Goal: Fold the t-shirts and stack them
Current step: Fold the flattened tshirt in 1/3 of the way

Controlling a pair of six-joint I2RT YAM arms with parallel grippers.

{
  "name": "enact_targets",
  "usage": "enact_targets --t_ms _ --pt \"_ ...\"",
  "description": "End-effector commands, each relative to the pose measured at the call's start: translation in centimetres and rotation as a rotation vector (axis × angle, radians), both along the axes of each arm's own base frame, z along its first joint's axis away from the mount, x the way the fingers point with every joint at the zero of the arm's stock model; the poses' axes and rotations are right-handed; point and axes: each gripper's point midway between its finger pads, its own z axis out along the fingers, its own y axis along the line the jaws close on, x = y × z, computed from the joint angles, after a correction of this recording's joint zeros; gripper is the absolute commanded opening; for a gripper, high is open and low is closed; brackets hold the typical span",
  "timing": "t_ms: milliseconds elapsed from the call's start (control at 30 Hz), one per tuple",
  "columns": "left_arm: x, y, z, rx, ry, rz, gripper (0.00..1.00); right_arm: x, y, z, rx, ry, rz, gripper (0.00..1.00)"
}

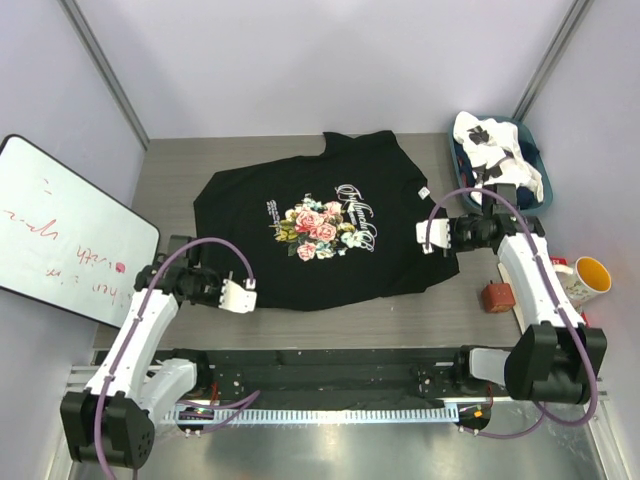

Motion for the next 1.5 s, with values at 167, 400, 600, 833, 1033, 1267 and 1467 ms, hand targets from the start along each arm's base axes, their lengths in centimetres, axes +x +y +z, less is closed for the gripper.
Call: enact_targets --t_ms 167,400,600,833,1033,1267,1467 --pt "6.7 2.6 1.0 0.046 -0.183 0.230 0.00 8.4 -0.6 2.0 0.032 -0.221 -0.056 0.01" --pt "7.1 3.7 -0.2 0.091 -0.200 0.259 0.00 11.8 -0.6 1.7 0.041 -0.264 -0.060 0.01" --pt "7.1 4.5 -1.1 0.127 -0.165 0.271 0.00 14.2 0.2 2.5 0.058 -0.325 -0.071 0.01" --pt "7.8 5.2 -2.2 0.151 -0.148 0.286 0.00 15.6 1.6 2.0 0.070 -0.343 -0.054 0.01" --pt "9.2 5.8 -2.8 0.161 -0.158 0.312 0.00 16.5 2.3 2.3 0.079 -0.373 -0.045 0.01" --pt "10.3 6.4 -3.5 0.167 -0.151 0.338 0.00 18.1 2.2 4.2 0.097 -0.441 -0.068 0.01" --pt "11.2 6.5 -3.2 0.152 -0.162 0.352 0.00 18.8 2.2 5.5 0.103 -0.479 -0.068 0.01"
